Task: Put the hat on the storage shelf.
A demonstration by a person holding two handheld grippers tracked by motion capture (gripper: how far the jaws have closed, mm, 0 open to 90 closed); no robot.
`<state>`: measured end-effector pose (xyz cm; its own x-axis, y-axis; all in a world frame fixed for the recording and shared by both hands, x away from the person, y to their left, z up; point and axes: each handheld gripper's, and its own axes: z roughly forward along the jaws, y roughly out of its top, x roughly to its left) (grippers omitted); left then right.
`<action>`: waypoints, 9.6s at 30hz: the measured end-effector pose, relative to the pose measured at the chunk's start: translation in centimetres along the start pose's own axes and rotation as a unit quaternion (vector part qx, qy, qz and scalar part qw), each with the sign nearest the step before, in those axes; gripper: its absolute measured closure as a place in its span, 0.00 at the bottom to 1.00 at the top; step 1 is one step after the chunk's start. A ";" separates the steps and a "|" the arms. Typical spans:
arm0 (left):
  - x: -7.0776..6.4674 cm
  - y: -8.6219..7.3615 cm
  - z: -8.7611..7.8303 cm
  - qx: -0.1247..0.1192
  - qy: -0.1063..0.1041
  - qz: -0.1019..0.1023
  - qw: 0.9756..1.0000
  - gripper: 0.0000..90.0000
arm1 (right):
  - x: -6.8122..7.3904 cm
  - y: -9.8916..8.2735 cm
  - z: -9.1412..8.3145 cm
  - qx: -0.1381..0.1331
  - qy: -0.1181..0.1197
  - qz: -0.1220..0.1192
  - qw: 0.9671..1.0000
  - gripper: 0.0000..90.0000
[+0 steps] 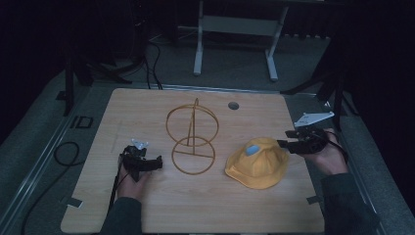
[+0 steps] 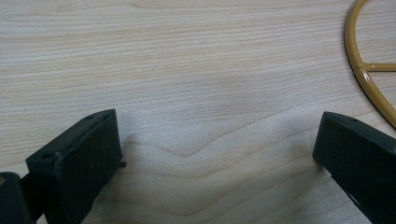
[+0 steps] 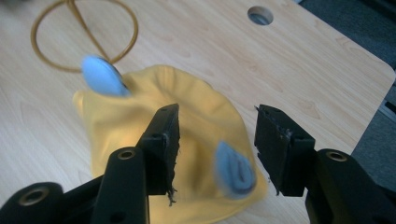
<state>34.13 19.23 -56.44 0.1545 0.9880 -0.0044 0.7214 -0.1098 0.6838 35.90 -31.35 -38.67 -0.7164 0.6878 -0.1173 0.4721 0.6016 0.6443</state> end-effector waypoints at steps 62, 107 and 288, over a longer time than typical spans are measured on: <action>0.0 0.0 0.0 -0.002 0.000 -0.002 1.000 0.01 | 2.3 4.4 7.1 0.216 0.057 -0.178 0.958 0.60; 0.0 0.0 0.0 0.000 0.000 0.000 1.000 0.01 | 1.8 6.6 3.0 0.198 0.045 -0.204 0.958 0.94; 0.0 0.1 0.0 0.001 -0.004 0.004 1.000 0.01 | 12.5 25.7 1.1 0.002 0.083 -0.278 0.957 0.92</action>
<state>34.20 19.18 -56.43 0.1658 0.9862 -0.0042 0.7213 -0.1184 0.6824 39.65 -6.87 -24.36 -0.9290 0.1864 -0.3196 -0.0048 0.8577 0.5142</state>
